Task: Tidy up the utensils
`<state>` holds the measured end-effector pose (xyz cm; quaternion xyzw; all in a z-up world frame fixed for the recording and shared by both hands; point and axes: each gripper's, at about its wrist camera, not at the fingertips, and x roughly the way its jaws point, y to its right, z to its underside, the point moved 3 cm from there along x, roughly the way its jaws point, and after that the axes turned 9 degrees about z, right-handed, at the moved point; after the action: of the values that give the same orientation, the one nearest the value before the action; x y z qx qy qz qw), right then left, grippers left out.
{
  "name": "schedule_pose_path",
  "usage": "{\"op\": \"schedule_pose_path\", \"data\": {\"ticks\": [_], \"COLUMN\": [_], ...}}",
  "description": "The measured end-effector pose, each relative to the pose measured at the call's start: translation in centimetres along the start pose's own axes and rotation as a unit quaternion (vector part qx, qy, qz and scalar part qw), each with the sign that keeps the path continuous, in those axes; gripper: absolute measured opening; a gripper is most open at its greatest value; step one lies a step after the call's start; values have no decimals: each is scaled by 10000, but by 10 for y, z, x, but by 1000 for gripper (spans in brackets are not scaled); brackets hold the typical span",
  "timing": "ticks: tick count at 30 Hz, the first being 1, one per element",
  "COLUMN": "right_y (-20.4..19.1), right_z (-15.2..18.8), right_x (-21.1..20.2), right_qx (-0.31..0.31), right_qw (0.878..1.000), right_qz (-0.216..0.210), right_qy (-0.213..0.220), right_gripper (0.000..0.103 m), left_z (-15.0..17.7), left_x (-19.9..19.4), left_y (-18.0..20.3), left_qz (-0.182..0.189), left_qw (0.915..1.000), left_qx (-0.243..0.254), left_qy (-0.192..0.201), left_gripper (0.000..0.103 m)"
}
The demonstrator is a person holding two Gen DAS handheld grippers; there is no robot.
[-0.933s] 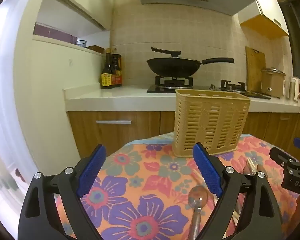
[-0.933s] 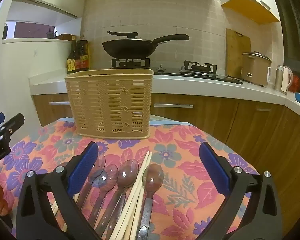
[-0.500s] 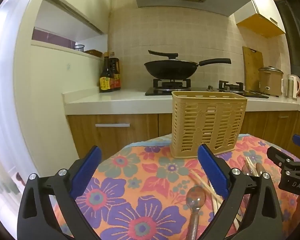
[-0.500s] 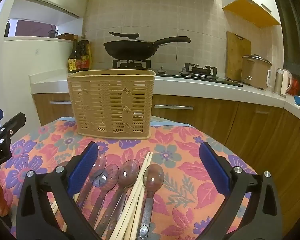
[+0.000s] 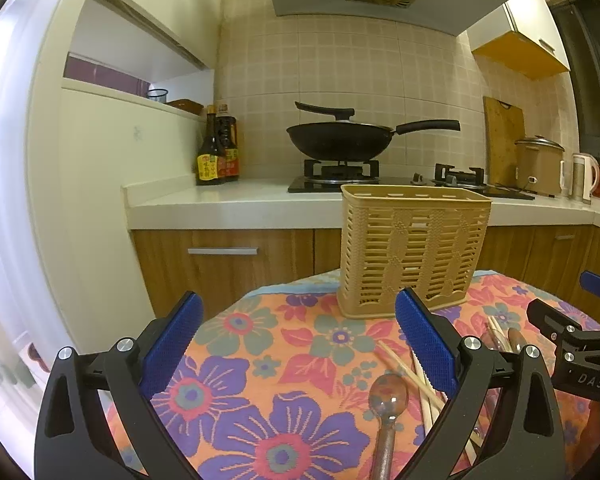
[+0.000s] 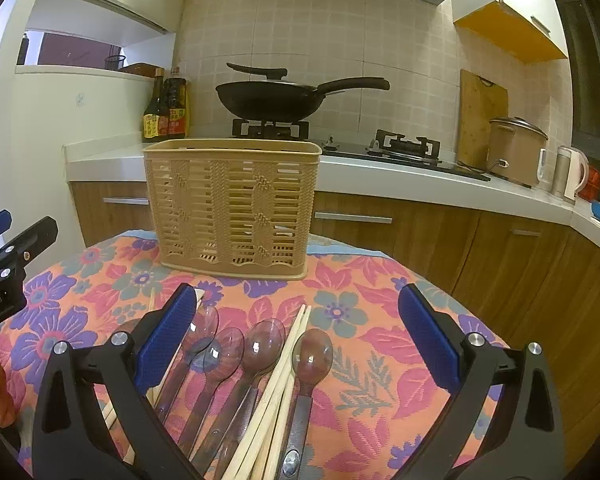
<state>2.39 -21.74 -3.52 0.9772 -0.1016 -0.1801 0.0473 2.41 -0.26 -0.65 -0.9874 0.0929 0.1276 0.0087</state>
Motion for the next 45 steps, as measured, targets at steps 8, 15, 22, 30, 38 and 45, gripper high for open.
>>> {"op": "schedule_pose_path", "data": {"ticks": [8, 15, 22, 30, 38, 45], "right_y": [-2, -3, -5, -5, -6, -6], "right_z": [0, 0, -1, 0, 0, 0], "right_x": [-2, -6, -6, -5, -4, -4], "right_qx": [-14, -57, -91, -119, -144, -163], "right_qw": [10000, 9999, 9999, 9999, 9999, 9999], "right_qz": [-75, -77, -102, -65, -17, -6], "right_qy": [59, 120, 84, 66, 53, 49], "right_gripper": [96, 96, 96, 96, 96, 96], "left_z": [0, 0, 0, 0, 0, 1], "left_x": [-2, -3, -3, -4, -3, -3], "left_y": [1, 2, 3, 2, 2, 2], "left_qz": [72, 59, 84, 87, 87, 90], "left_qw": [10000, 9999, 9999, 9999, 9999, 9999], "left_qx": [-36, -8, -3, -14, -10, -10], "left_qy": [49, 100, 90, 107, 107, 82], "left_gripper": [94, 94, 94, 94, 94, 94]}}
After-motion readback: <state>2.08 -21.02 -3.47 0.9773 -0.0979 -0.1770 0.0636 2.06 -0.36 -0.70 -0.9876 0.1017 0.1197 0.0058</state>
